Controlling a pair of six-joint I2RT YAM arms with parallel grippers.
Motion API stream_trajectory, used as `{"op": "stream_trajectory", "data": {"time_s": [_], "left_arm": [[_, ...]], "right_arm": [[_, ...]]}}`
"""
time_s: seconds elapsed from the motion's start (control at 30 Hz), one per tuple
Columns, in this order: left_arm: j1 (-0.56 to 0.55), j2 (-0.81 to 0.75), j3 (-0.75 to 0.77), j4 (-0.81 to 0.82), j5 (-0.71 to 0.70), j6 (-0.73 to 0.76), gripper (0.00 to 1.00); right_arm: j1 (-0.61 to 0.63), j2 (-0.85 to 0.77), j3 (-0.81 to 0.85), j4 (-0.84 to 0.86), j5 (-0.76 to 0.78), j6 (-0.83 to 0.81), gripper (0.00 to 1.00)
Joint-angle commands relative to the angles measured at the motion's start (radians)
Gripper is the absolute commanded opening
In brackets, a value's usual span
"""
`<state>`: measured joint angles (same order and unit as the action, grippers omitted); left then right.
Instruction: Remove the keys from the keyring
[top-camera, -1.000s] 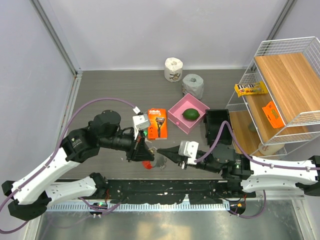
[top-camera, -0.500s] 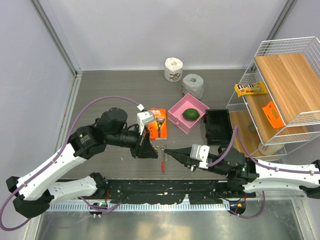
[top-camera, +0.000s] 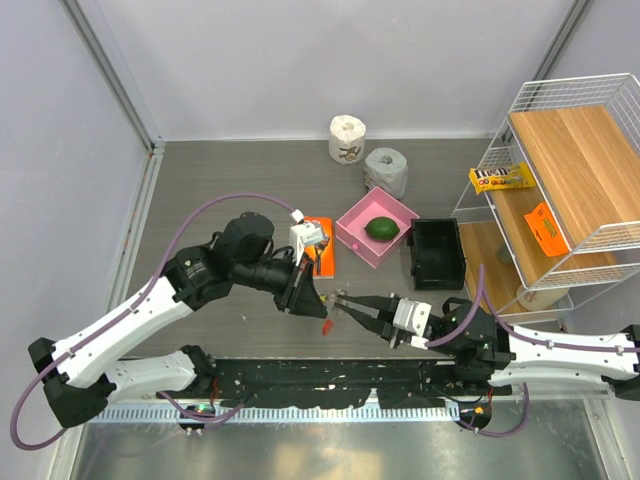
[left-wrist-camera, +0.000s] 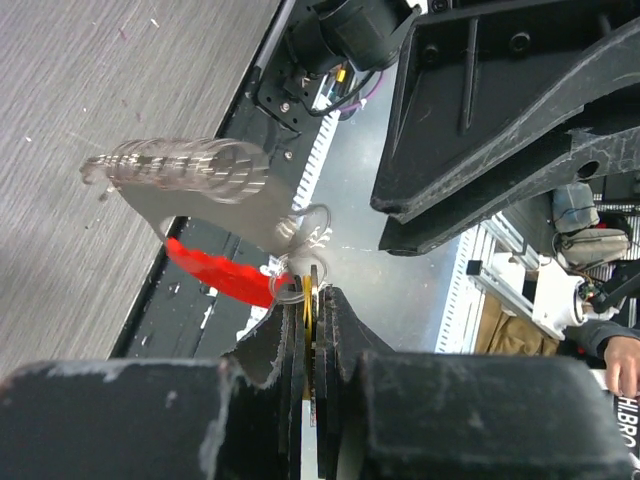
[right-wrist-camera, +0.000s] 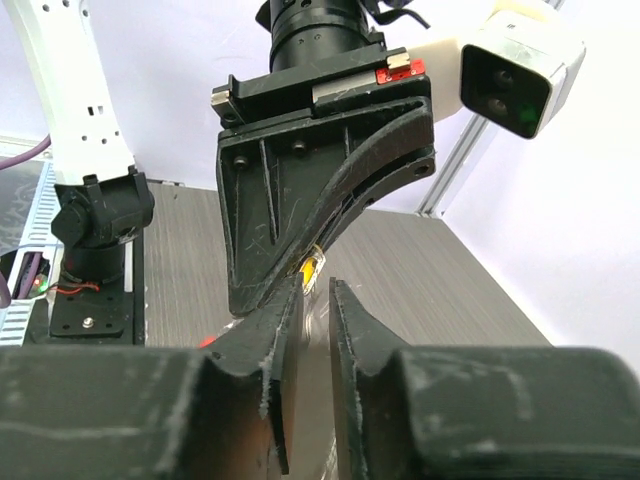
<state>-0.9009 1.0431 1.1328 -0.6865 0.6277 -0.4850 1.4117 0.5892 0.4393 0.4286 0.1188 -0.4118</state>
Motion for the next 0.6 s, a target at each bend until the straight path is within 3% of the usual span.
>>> {"op": "stream_trajectory", "data": {"time_s": [0.0, 0.23, 0.57], "left_arm": [[0.005, -0.032, 0.03, 0.042, -0.006, 0.045, 0.0], [0.005, -0.069, 0.064, -0.024, -0.04, 0.141, 0.0], [0.005, -0.078, 0.067, -0.03, -0.005, 0.16, 0.0]], "right_arm": [[-0.002, -0.023, 0.038, 0.021, 0.005, -0.018, 0.26], [-0.002, -0.032, 0.064, -0.05, 0.051, 0.027, 0.39], [-0.002, 0.116, 0.2, -0.154, 0.018, 0.059, 0.34]]}}
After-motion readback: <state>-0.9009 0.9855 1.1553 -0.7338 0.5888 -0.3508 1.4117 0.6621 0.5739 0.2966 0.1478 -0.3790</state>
